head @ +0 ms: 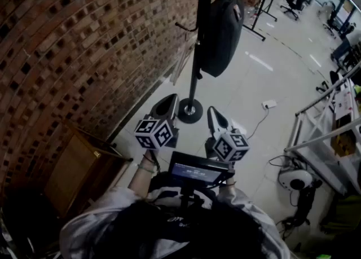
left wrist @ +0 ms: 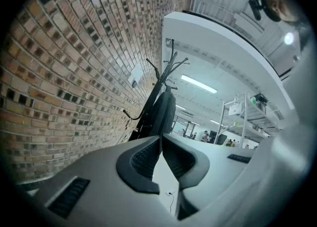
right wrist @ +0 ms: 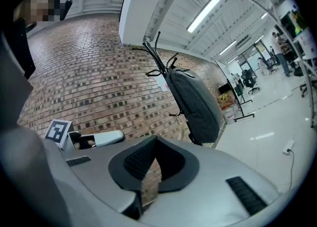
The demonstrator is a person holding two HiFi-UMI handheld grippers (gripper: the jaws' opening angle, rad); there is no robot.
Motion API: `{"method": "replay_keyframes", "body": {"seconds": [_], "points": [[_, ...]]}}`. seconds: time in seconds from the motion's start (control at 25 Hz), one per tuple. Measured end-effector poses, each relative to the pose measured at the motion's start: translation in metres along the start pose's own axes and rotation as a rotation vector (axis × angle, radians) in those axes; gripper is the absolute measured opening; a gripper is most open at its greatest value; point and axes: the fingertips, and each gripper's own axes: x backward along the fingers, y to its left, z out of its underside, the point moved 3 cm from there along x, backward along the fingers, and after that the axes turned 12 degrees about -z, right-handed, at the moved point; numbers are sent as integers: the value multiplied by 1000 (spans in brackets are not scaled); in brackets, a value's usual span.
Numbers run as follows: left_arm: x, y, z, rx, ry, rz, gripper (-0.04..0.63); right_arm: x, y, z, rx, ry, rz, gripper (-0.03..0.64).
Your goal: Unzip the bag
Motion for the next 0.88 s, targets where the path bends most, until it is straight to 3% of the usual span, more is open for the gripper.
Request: {"method": "replay_keyframes", "body": {"seconds": [0.24, 0.52, 0.88], "points": [[-26, -36, -22, 77, -49, 91, 28, 25, -21, 13, -41, 8, 16, -8], [-74, -78, -66, 18, -97, 172, 28, 44, -47, 1, -61, -23, 39, -8], [-153, -107, -93, 137, -87, 300, 31, 42, -104, -23, -47, -53, 121, -8]]}}
